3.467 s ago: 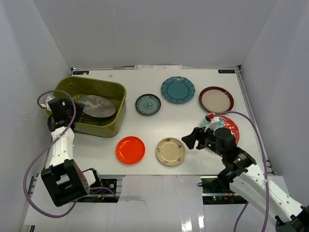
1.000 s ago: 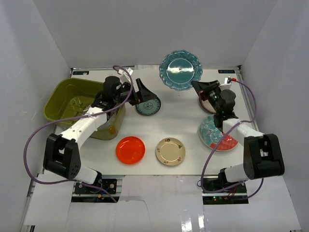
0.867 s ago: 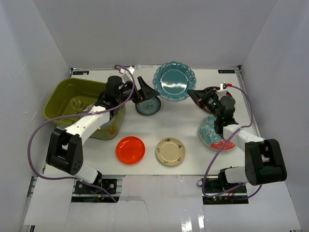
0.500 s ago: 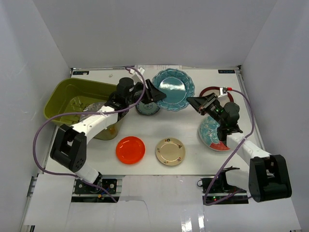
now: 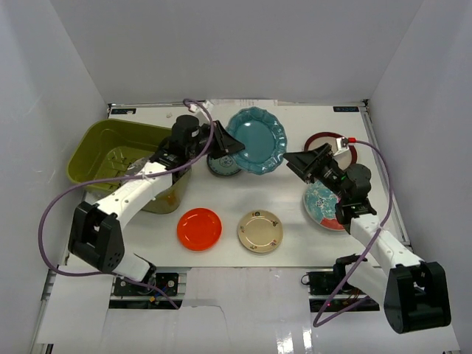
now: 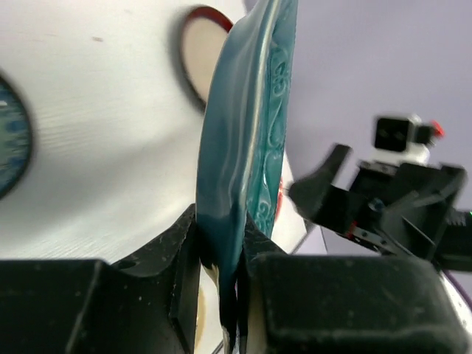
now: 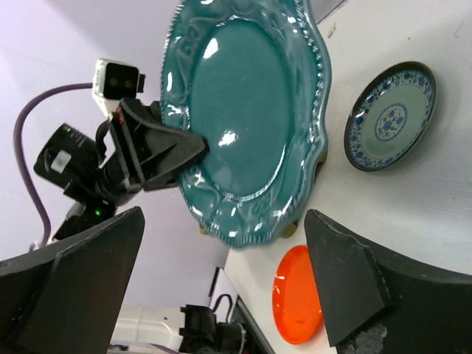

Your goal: Place the plates into the plastic bin on the countertop

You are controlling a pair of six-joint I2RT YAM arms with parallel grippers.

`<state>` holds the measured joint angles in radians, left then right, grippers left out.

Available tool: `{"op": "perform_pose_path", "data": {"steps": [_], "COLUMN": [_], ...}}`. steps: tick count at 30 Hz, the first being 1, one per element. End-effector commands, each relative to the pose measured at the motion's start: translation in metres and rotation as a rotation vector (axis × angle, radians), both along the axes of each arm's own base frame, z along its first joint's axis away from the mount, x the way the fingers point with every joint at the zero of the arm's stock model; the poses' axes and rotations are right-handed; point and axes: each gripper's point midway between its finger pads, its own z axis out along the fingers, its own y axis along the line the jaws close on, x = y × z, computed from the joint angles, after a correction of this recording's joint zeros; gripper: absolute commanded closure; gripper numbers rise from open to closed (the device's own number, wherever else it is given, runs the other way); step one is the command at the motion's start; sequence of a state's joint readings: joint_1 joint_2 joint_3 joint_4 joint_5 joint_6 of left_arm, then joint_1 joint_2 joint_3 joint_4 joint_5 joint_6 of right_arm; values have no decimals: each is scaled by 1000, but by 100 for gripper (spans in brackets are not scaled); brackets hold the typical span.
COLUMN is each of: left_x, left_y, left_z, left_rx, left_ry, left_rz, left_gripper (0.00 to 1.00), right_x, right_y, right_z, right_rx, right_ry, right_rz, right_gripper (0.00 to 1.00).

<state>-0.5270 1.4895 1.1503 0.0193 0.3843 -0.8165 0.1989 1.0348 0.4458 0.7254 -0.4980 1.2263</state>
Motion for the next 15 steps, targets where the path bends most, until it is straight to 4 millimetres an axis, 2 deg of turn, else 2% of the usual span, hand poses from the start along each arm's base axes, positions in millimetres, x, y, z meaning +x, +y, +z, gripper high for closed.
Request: {"op": "perform_pose_path", "data": {"steps": [1, 2, 3, 4, 6, 7, 9, 11, 12, 13, 15], "left_x": [35, 37, 30, 40, 37, 32, 21, 3, -4, -11, -27], "left_y": [86, 106, 124, 165, 201, 241, 271, 317, 316, 337, 352], "left_z": [90, 94, 100, 102, 101, 97, 90, 80, 76, 70, 55], "left_rx": [-41, -53, -72, -89, -103, -96, -84, -75, -69, -50, 7], "left_ry": [-180, -175, -172, -154, -130, -118, -95, -84, -79, -75, -52], "left_rz": [296, 341, 365, 463, 533, 637, 723, 871, 871, 953, 1026], "left_gripper": [100, 100, 100, 100, 100, 100, 100, 100, 100, 100, 100], "right_x": [-17, -23, -26, -29, -36, -38, -40, -41, -42, -43, -45], "right_y": [1, 0, -1, -2, -3, -4, -5, -4, -3, -2, 0], "right_z": [34, 38, 35, 26, 24, 15, 7, -6, -11, -15, -25], "right_rx": [-75, -87, -100, -114, -135, -147, -178, -205, -210, -214, -222], "right_ry": [-171, -195, -198, -179, -206, -186, -191, -170, -163, -157, -139], "right_rz": [37, 36, 35, 36, 32, 34, 35, 42, 48, 56, 78], "right_gripper": [4, 3, 3, 3, 3, 3, 4, 5, 6, 6, 7]}}
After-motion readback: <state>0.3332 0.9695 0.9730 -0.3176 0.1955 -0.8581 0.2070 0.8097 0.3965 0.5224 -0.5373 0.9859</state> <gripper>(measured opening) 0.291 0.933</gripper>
